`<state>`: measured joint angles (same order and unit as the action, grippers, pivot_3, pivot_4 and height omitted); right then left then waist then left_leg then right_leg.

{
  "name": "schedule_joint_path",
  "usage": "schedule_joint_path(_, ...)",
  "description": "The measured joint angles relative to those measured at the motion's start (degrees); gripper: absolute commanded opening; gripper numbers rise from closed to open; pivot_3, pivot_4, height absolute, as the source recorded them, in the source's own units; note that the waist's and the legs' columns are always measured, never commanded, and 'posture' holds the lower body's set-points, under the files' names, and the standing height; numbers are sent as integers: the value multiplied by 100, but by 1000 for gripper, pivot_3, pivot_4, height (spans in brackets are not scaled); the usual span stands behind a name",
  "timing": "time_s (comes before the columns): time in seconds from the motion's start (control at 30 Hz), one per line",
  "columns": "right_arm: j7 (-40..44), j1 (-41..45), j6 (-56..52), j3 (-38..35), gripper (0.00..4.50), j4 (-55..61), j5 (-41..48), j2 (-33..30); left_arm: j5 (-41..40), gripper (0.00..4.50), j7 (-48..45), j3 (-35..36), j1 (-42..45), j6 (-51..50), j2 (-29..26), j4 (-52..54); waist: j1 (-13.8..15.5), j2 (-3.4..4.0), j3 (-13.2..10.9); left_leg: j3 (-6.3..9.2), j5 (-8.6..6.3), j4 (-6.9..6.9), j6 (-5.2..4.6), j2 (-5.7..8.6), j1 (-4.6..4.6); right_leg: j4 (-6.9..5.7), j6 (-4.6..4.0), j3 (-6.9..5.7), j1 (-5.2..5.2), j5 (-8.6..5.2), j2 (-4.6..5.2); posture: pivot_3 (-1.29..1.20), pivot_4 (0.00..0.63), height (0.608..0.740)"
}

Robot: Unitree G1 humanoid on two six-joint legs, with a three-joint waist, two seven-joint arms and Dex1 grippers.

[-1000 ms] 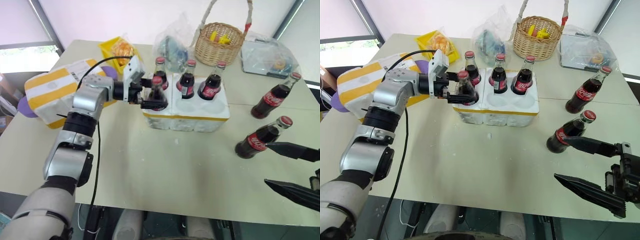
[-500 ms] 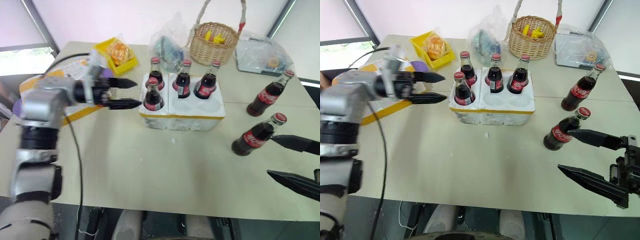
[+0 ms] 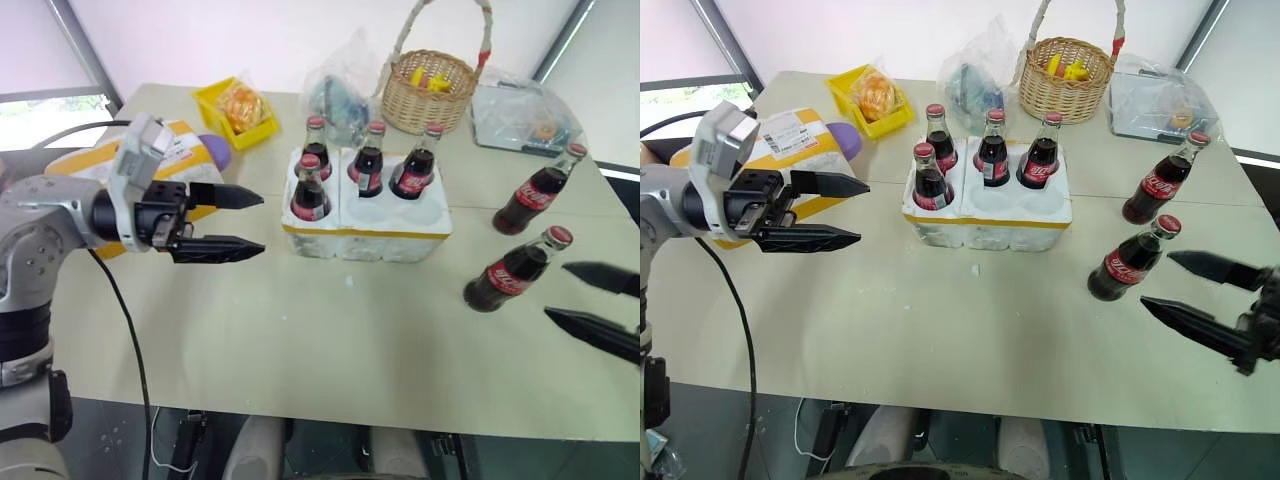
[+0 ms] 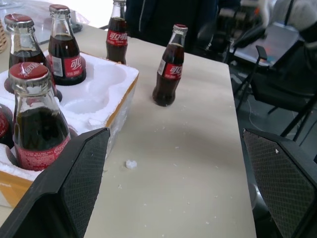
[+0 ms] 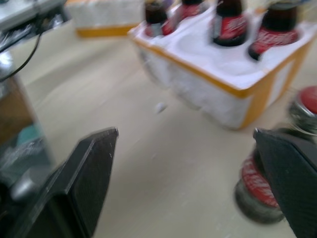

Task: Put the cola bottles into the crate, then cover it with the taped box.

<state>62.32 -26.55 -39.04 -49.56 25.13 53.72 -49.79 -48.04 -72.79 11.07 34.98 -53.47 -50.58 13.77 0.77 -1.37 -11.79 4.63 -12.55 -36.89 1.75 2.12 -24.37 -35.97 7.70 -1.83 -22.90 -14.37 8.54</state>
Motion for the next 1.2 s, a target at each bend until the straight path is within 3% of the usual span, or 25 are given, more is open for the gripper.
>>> schedule_joint_path(0.13, -101, 158, 678, 581, 4500, -300, -772, 361, -52, 4463, 170, 1, -103, 54, 1, 94, -21, 21, -4, -12, 1, -9, -1, 4, 2, -7, 3, 9, -3, 2, -1, 0, 150, 737)
schedule_joint_path(0.5, 308, 681, 1773, 1164, 4500, -1890, -1372, 779, -204, 4463, 373, -9, -99, 132, 3, 111, -22, 23, -5, -10, 0, -10, -1, 2, 19, -10, 0, 9, 11, 3, -2, 0, 150, 737)
schedule_joint_path(1.2, -309, 1865, 1560, 1816, 4500, -1888, -1191, 935, -261, 4463, 566, -74, -154, 250, 5, 305, -16, 33, -2, -9, 1, -11, -1, 0, 23, -13, -2, 9, 13, 4, -6, 0, 150, 737)
